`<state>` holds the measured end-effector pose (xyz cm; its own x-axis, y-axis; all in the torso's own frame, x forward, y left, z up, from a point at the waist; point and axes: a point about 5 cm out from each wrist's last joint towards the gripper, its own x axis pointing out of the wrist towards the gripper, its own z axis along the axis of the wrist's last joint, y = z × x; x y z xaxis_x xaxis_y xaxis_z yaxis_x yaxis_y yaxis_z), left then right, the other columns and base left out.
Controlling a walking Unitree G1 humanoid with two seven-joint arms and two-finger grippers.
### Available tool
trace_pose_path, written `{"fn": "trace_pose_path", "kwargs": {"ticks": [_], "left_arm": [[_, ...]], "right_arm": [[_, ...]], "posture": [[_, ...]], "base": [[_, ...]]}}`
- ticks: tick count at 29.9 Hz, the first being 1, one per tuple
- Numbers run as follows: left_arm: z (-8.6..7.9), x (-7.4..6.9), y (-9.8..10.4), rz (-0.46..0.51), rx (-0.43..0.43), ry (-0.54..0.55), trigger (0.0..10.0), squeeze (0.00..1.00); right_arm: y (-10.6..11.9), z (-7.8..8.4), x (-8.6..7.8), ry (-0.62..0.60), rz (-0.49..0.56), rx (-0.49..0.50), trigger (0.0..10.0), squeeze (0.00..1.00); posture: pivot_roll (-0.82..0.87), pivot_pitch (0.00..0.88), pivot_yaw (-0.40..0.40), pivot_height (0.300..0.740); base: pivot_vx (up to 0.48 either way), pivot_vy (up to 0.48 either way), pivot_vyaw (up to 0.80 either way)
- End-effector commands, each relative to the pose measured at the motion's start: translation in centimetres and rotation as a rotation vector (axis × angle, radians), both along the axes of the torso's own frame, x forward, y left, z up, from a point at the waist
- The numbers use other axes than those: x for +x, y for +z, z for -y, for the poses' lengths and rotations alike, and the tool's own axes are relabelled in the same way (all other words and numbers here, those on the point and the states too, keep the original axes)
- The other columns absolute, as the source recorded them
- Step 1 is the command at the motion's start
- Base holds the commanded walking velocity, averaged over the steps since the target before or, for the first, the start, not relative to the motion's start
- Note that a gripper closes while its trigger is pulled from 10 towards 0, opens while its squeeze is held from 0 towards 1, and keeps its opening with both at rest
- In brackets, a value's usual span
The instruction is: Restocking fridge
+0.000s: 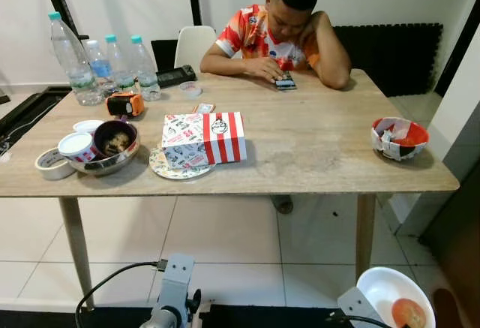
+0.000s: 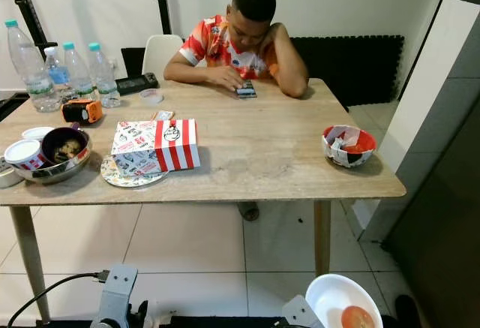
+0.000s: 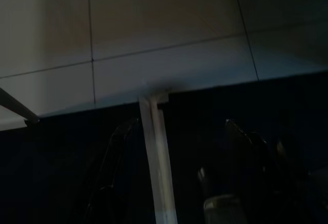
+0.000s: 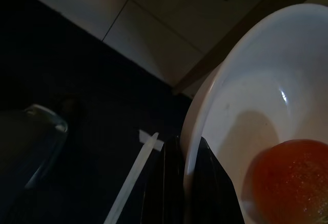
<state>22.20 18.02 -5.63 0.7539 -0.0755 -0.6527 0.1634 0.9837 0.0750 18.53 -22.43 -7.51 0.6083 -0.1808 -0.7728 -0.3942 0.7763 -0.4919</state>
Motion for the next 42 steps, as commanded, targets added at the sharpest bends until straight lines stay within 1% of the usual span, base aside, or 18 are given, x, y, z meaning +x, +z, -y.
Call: {"fn": "trace_pose_path", "kwargs": {"ticks": [1,2,4,7,12,15,18,21,24,26,30,31,35,37,40,42], "left_arm": [[0.1,-0.6,-0.5,-0.036,0.011,-0.001,10.0,0.0],[0.1,-0.7,-0.6,-0.039,0.012,0.004,10.0,0.0],[0.2,-0.9,-0.7,-0.044,0.012,0.007,10.0,0.0],[0.6,-1.2,-0.9,-0.055,0.019,-0.022,10.0,0.0],[0.6,-1.2,-1.0,-0.06,0.03,-0.034,10.0,0.0],[0.4,-1.1,-0.9,-0.057,0.034,-0.023,10.0,0.0],[0.4,-0.9,-0.8,-0.047,0.029,-0.035,10.0,0.0],[0.5,-0.8,-0.7,-0.041,0.031,-0.035,10.0,0.0],[0.3,-0.9,-0.8,-0.04,0.025,-0.005,10.0,0.0],[0.2,-0.8,-0.7,-0.041,0.024,0.0,10.0,0.0],[0.4,-0.8,-0.7,-0.045,0.024,-0.017,10.0,0.0],[0.4,-0.8,-0.7,-0.044,0.03,-0.028,10.0,0.0],[0.3,-0.7,-0.7,-0.034,0.023,-0.005,10.0,0.0],[0.2,-0.6,-0.6,-0.026,0.024,-0.001,10.0,0.0],[0.4,-0.5,-0.5,-0.021,0.026,-0.02,10.0,0.0],[0.6,-0.3,-0.4,-0.015,0.026,-0.03,10.0,0.0]], "right_arm": [[0.0,0.0,0.1,0.013,0.007,-0.002,10.0,0.0],[0.0,0.0,0.0,0.019,-0.001,0.0,10.0,0.0],[0.1,0.1,0.2,0.061,-0.008,-0.029,10.0,0.0],[0.3,0.3,0.5,0.079,0.006,-0.053,10.0,0.0],[0.3,0.1,0.6,0.095,0.01,-0.054,10.0,0.0],[0.2,-0.1,0.5,0.093,0.01,-0.053,10.0,0.0],[0.3,-0.3,0.6,0.104,0.012,-0.057,10.0,0.0],[0.3,-0.3,0.7,0.088,0.013,-0.04,10.0,0.0],[0.2,-0.2,0.5,0.055,0.002,-0.027,10.0,0.0],[0.2,-0.1,0.5,0.051,-0.009,-0.056,10.0,0.0],[0.2,0.1,0.6,0.082,-0.014,-0.098,10.0,0.0],[0.2,0.1,0.6,0.078,-0.015,-0.095,10.0,0.0],[0.1,-0.3,0.5,0.083,-0.024,-0.082,10.0,0.0],[0.1,-1.0,0.8,0.05,-0.012,-0.034,10.0,0.0],[0.2,-1.4,1.2,0.064,0.008,-0.032,10.0,0.0],[0.3,-1.4,1.2,0.065,0.012,-0.035,10.0,0.0]], "posture": [[-0.04,0.0,-0.017,0.74],[-0.04,0.0,-0.017,0.74],[-0.04,0.0,-0.014,0.74],[-0.05,0.0,-0.012,0.74],[-0.04,0.0,-0.024,0.74],[-0.04,0.0,-0.022,0.74],[-0.05,0.0,-0.01,0.74],[-0.04,0.0,-0.023,0.74],[-0.04,0.0,-0.03,0.74],[-0.04,0.0,-0.019,0.74],[-0.04,0.0,-0.029,0.74],[-0.04,0.0,-0.029,0.74],[-0.04,0.0,-0.035,0.74],[-0.04,0.0,-0.025,0.74],[-0.04,0.0,-0.024,0.74],[-0.03,0.0,-0.028,0.74]], "base": [[0.0,0.0,0.0],[0.0,0.0,0.0],[0.0,0.0,0.0],[0.0,0.0,0.0],[0.0,0.0,0.0],[0.0,0.0,0.0],[0.0,0.0,0.0],[0.0,0.0,0.0],[0.0,0.0,0.0],[0.0,0.0,0.0],[0.0,0.0,0.0],[0.0,0.0,0.0],[0.0,0.0,0.0],[0.0,0.0,0.0],[0.0,0.0,0.0],[0.0,0.0,0.0]]}}
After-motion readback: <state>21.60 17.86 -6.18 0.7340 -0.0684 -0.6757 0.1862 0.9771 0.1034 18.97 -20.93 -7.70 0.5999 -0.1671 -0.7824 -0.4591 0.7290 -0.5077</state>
